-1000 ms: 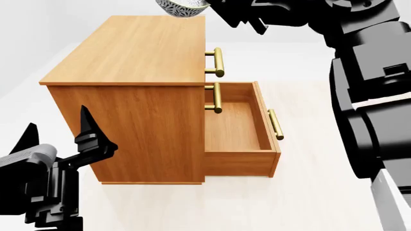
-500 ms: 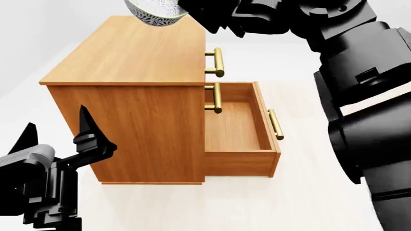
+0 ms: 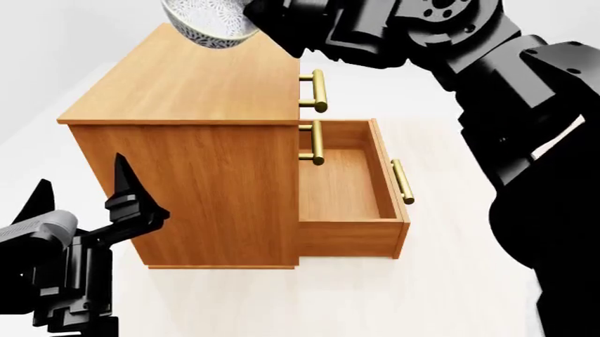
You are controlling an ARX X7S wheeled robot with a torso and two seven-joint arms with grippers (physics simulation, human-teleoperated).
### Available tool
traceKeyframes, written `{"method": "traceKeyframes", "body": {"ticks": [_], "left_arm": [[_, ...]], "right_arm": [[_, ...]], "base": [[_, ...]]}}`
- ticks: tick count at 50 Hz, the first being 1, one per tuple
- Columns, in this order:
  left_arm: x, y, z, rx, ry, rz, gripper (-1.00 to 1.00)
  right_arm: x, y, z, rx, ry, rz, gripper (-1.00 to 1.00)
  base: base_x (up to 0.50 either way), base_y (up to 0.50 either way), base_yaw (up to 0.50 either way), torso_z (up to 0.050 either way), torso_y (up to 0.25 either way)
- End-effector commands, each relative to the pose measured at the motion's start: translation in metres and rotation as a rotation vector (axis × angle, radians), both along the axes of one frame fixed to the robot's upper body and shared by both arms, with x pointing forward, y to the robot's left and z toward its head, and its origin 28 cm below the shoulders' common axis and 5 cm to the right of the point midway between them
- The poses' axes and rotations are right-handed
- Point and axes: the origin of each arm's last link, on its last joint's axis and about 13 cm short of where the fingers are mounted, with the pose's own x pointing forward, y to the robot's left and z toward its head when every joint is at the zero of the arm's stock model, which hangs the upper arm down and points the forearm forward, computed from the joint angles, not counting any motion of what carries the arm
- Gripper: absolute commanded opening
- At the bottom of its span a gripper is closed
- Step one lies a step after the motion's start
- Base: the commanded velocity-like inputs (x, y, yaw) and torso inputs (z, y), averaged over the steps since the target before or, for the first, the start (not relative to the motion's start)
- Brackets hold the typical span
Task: Put the bowl on top of the cabinet.
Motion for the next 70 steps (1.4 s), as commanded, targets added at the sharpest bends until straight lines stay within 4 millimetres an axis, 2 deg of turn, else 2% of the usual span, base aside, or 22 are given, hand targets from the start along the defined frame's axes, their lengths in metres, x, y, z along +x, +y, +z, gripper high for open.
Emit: {"method": "traceKeyframes", "body": {"ticks": [1,10,21,27,35,39,52,60,70], "left_arm": [[0.0,0.0,0.0,-0.003,0.0,0.0,1.0],[-0.001,0.0,0.0,-0.001,0.002,-0.001,1.0],[0.0,0.0,-0.002,-0.001,0.005,-0.001,1.0],[0.001,0.0,-0.003,0.0,0.006,-0.002,1.0],[0.0,0.0,-0.003,-0.003,0.006,-0.002,1.0],[-0.004,0.001,0.0,-0.006,0.005,-0.001,1.0],[-0.004,0.003,0.0,-0.013,0.009,-0.002,1.0],[-0.005,0.001,0.001,-0.012,0.009,-0.002,1.0],[-0.004,0.001,-0.001,-0.01,0.013,-0.004,1.0]], "right_arm": [[0.003,0.003,-0.005,0.079,-0.029,0.03,-1.0],[0.005,0.003,-0.01,0.082,-0.028,0.014,-1.0],[0.004,0.005,-0.005,0.067,-0.055,0.002,-1.0],[0.007,0.002,-0.012,0.023,-0.05,-0.022,-1.0],[0.006,0.002,-0.011,-0.012,-0.04,-0.032,-1.0],[0.002,0.001,-0.005,-0.076,-0.02,-0.04,-1.0],[-0.01,-0.006,0.031,-0.038,-0.033,-0.009,-1.0],[-0.012,-0.009,0.039,-0.001,-0.039,-0.002,-1.0],[-0.011,-0.011,0.035,0.017,-0.008,0.008,-1.0]], "base": [[0.0,0.0,0.0,0.0,0.0],[0.0,0.0,0.0,0.0,0.0],[0.0,0.0,0.0,0.0,0.0],[0.0,0.0,0.0,0.0,0.002],[0.0,0.0,0.0,0.0,0.0],[0.0,0.0,0.0,0.0,0.0],[0.0,0.0,0.0,0.0,0.001],[0.0,0.0,0.0,0.0,0.0],[0.0,0.0,0.0,0.0,0.0]]}}
